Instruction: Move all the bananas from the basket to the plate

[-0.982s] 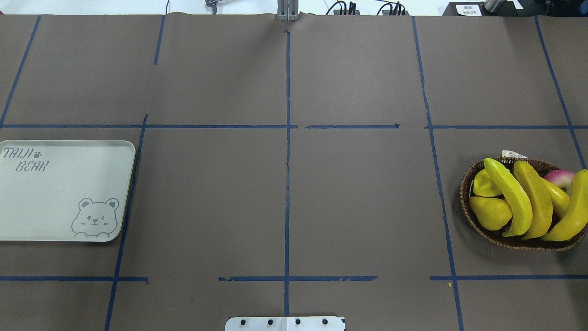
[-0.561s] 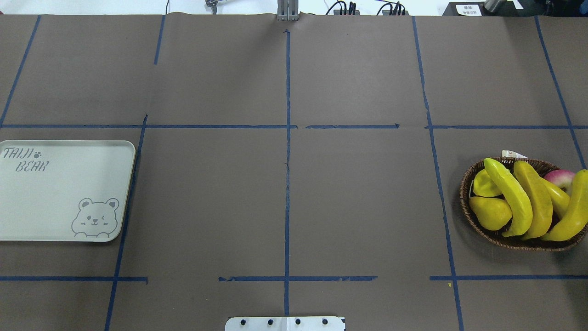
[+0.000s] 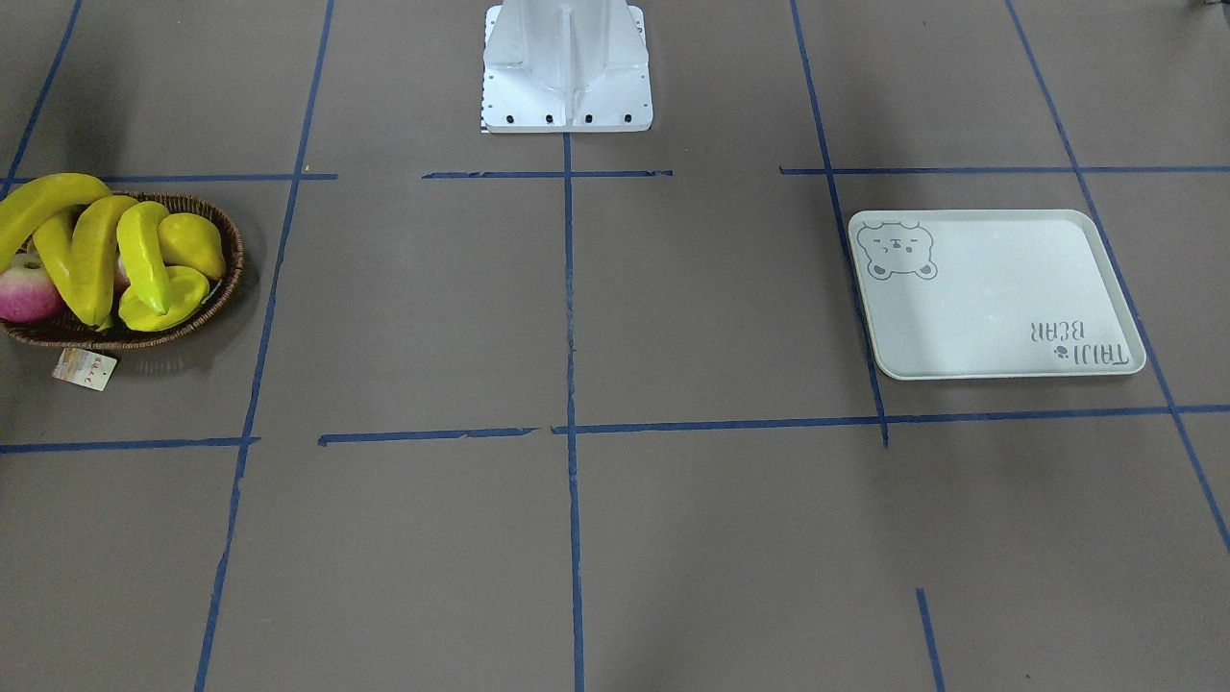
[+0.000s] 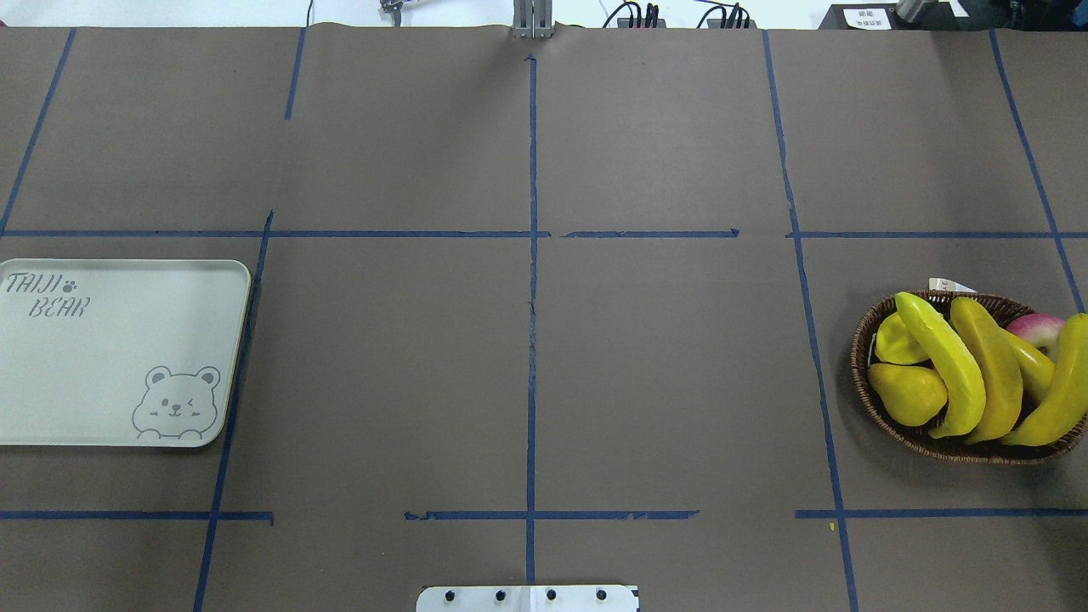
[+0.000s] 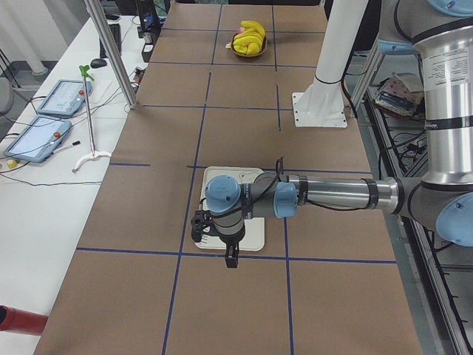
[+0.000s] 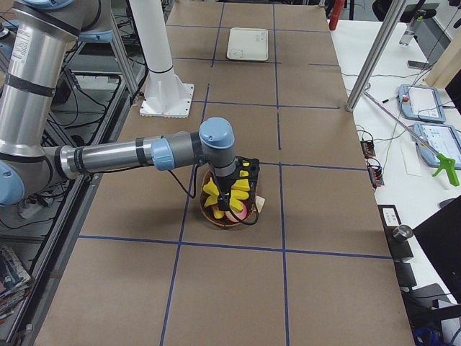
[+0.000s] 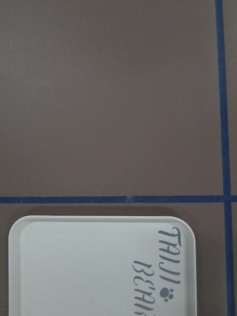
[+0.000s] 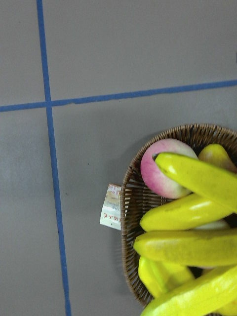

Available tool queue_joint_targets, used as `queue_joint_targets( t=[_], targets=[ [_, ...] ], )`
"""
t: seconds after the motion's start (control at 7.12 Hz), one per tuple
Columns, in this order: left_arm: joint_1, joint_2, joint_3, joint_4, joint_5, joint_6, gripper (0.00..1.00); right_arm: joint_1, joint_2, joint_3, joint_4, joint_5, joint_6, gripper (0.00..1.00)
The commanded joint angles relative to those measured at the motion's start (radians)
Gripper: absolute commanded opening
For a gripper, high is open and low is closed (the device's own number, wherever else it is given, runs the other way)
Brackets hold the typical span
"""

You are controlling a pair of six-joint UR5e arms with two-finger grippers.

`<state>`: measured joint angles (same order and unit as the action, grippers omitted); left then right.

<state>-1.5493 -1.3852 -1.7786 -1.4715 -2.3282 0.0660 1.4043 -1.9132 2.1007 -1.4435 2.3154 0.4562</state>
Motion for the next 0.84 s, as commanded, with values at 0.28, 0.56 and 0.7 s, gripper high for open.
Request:
queue_joint_targets(
  t=[0.28,0.56,0.7],
  targets=[
    [0.0,0.0,-0.004,-0.001,0.0,0.0,1.0,-0.244,-0.13,0.024,0.384,-0.135,0.578,0.99],
    [0.0,0.0,-0.005,0.0,0.0,0.0,1.0,-0.457,-0.15,0.036,0.426,-0.331,0.791,0.99],
    [0.0,0.0,-0.005,-0.001,0.0,0.0,1.0,-0.519,-0.176,0.047,0.427,-0.391,0.827,0.99]
  ],
)
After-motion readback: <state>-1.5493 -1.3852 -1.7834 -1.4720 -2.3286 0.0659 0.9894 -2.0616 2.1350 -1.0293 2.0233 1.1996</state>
